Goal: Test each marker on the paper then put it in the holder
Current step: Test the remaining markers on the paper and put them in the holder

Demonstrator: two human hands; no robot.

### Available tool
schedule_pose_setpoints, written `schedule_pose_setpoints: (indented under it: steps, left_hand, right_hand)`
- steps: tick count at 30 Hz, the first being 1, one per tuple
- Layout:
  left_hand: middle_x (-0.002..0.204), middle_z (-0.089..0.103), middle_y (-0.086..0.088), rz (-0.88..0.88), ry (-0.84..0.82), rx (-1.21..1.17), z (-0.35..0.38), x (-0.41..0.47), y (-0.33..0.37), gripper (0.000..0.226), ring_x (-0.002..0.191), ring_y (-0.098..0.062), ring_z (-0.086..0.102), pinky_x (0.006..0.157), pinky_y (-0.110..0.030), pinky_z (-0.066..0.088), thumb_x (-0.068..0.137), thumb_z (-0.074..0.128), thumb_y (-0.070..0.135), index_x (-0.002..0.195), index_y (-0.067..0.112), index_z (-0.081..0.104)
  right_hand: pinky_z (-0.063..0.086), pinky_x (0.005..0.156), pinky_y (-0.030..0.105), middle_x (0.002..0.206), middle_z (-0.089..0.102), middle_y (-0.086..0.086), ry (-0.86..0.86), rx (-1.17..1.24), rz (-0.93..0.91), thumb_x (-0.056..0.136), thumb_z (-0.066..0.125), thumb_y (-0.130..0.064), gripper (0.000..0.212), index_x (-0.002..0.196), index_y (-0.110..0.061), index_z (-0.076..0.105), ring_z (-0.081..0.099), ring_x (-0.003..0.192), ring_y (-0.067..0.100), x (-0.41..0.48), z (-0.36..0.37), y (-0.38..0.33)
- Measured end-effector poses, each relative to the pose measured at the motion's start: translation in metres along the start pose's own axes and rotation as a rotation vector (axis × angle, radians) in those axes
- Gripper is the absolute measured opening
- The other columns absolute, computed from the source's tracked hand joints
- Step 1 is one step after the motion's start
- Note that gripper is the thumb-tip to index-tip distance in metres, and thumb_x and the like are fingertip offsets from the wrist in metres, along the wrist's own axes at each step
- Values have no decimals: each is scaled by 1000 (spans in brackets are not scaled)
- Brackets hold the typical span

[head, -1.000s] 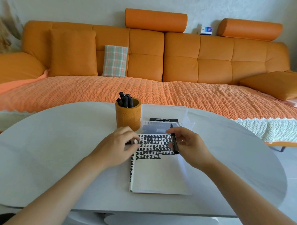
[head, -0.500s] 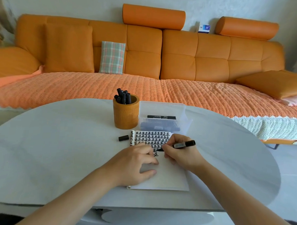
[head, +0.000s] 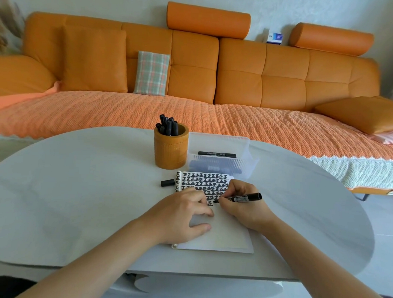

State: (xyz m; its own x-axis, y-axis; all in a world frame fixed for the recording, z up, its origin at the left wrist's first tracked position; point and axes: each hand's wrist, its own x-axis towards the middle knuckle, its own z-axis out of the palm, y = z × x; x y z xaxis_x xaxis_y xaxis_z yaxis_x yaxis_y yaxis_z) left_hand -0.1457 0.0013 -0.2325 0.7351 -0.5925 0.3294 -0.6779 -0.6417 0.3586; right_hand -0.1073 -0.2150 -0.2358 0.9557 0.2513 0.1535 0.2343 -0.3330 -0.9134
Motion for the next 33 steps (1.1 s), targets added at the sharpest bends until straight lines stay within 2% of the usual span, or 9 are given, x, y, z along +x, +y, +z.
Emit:
schedule_pose_setpoints:
  steps: [6, 12, 15, 19, 21, 27, 33]
  left_hand:
    - [97, 49, 14, -13, 5, -23, 0, -1, 1, 33, 91, 1, 39, 77, -23, 42, 85, 63, 47, 112, 29, 70]
    - [97, 49, 14, -16, 12, -27, 0, -1, 0, 33, 91, 2, 38, 77, -21, 42, 86, 63, 47, 113, 29, 70]
    - [97, 50, 13, -5, 4, -16, 0, -1, 0, 35, 91, 1, 39, 76, -24, 44, 85, 61, 49, 112, 29, 70]
    - [96, 51, 11, -4, 4, -10, 0, 0, 1, 35, 91, -2, 41, 75, -27, 45, 86, 59, 50, 111, 29, 70]
    - [96, 51, 11, -1, 3, -5, 0, 0, 0, 35, 90, -3, 42, 75, -26, 45, 86, 59, 50, 111, 29, 70]
    - [95, 50, 12, -5, 3, -9, 1, -1, 0, 35, 91, -3, 42, 76, -27, 45, 86, 59, 50, 111, 28, 70]
    - [95, 49, 13, 4, 10, -7, 1, 0, -1, 33, 90, -1, 40, 75, -24, 44, 86, 61, 49, 111, 29, 70]
  right_hand:
    - [39, 57, 33, 67, 57, 2, -33, -4, -8, 72, 68, -16, 21, 70, -6, 49, 48, 61, 16, 1, 1, 3]
    - [38, 54, 25, 65, 54, -1, -22, 0, -55, 77, 67, -4, 20, 70, -3, 49, 46, 59, 11, -1, 0, 4]
    - [39, 56, 30, 67, 55, 8, -38, -2, -74, 74, 68, -11, 19, 69, -3, 51, 48, 61, 15, -1, 1, 5]
    - [37, 54, 27, 65, 54, -1, -57, 12, -66, 75, 68, -2, 21, 66, -3, 49, 47, 59, 13, -2, -1, 4]
    - [37, 54, 28, 66, 54, 0, -37, 18, -61, 77, 66, 2, 20, 67, -1, 49, 47, 59, 14, -1, -1, 5]
    - [35, 54, 31, 66, 52, 2, -27, 28, -47, 74, 65, -4, 19, 69, -2, 47, 45, 59, 16, 1, 0, 3]
    - [41, 59, 36, 75, 58, 19, -62, 3, -62, 75, 68, -11, 18, 70, -3, 54, 51, 64, 21, -1, 0, 3]
